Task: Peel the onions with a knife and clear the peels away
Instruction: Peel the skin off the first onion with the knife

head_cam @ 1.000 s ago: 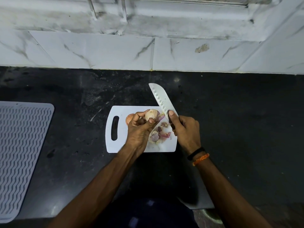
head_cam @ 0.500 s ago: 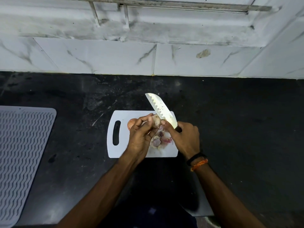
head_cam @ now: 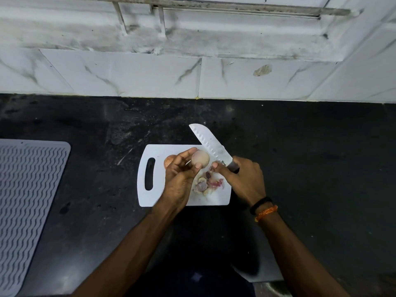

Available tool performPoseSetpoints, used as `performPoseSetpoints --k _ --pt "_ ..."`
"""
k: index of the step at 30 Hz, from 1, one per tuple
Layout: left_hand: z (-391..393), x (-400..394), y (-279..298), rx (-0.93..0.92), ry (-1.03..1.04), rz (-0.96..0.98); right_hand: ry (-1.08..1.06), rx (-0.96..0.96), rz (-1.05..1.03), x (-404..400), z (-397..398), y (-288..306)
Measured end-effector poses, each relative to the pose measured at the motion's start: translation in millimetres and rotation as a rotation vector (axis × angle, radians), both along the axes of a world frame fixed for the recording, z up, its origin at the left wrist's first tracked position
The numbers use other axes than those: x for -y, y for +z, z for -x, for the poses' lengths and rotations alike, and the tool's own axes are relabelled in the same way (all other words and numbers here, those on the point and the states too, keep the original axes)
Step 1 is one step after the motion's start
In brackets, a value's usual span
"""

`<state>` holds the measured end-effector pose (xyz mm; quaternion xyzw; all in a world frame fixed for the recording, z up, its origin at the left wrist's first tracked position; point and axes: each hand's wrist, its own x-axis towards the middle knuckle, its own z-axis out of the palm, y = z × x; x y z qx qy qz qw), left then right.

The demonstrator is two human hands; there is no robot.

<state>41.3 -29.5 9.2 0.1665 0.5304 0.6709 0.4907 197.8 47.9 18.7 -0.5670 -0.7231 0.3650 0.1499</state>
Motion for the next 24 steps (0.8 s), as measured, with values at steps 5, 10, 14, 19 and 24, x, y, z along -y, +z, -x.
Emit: performPoseSetpoints --k 5,10,14,19,24 --pt "2.0 1.5 -3.1 -0.035 -0.012 -0.005 0.047 0.061 -0.111 -3.0 6.5 -2.1" --pt "2.9 2.9 -2.8 -0.011 -0.053 0.004 0.073 0.105 -0.219 -4.8 10.8 0.8" --pt "3.9 2.9 -6.2 0.029 -0.062 -0.004 0.019 0.209 -0.292 -2.3 16.2 8.0" --pt "4.2 0.0 -12.7 -0.003 -0.016 0.022 0.007 0.172 -0.211 -3.4 19.8 9.7" --pt "3.3 -0.2 -10.2 0.025 0.021 0.016 -0.008 -0.222 0.048 -2.2 15.8 15.2"
